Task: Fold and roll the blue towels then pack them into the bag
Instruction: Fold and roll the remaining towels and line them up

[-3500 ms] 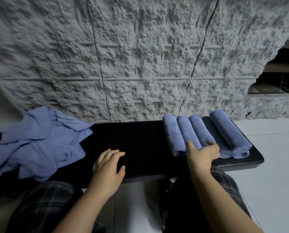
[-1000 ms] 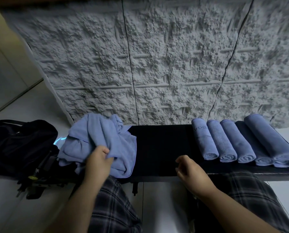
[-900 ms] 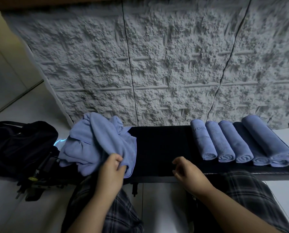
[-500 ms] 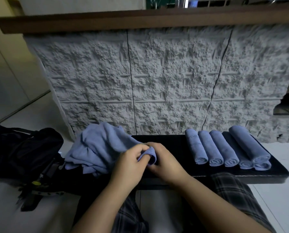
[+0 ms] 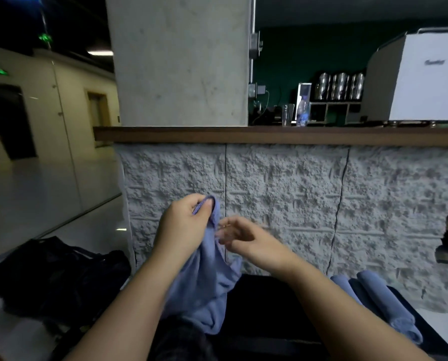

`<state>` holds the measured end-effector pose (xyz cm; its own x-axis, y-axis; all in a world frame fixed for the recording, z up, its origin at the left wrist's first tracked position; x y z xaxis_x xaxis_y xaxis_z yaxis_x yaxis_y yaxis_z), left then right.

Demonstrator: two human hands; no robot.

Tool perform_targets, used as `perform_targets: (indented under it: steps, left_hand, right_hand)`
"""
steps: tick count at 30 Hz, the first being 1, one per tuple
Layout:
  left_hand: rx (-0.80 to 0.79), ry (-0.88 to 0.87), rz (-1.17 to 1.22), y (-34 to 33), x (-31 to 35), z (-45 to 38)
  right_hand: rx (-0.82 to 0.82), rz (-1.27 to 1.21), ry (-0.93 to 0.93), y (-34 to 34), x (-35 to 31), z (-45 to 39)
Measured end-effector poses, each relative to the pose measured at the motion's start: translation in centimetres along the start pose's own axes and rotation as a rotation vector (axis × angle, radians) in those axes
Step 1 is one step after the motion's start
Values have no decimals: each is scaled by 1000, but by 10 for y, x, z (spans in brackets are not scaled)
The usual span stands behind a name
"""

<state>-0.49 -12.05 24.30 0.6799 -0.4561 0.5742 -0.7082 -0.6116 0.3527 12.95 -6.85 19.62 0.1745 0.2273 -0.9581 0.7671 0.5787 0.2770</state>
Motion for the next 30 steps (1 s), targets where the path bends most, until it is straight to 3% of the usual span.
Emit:
perform_targets:
  steps: [1, 5, 9, 16, 18, 22, 30]
  left_hand:
    - [9, -21, -10, 7, 11, -7]
    - [-37, -105, 59, 22, 42, -32]
    - [-34, -152, 124, 39, 59, -49]
    - [3, -211, -67, 65, 59, -60]
    - [-66, -244, -75, 61, 61, -62]
    - [-157, -157, 231, 49, 72, -62]
    - [32, -41, 567, 50, 114, -86]
  right_hand:
    - [23, 50, 47, -5, -12, 3]
    - [366, 123, 199, 2, -57, 5]
    - [445, 273, 270, 11, -89, 9]
    - [219, -115, 266, 9, -107, 13]
    - [274, -39, 281, 10, -119, 17]
    - [405, 203, 329, 16, -147, 25]
    - [498, 375, 386, 39, -185, 35]
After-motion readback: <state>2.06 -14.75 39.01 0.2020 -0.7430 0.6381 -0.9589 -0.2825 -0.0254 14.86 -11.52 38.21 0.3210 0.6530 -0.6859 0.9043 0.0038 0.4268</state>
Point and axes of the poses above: each hand's wrist, its own z-axis away from the middle knuckle, its own y-axis out of the back of the hand, x = y × z, the point moved 4 cm from there along -z, towards the middle knuckle, and after that the axes turned 11 degrees about -y, right-handed, at the moved point
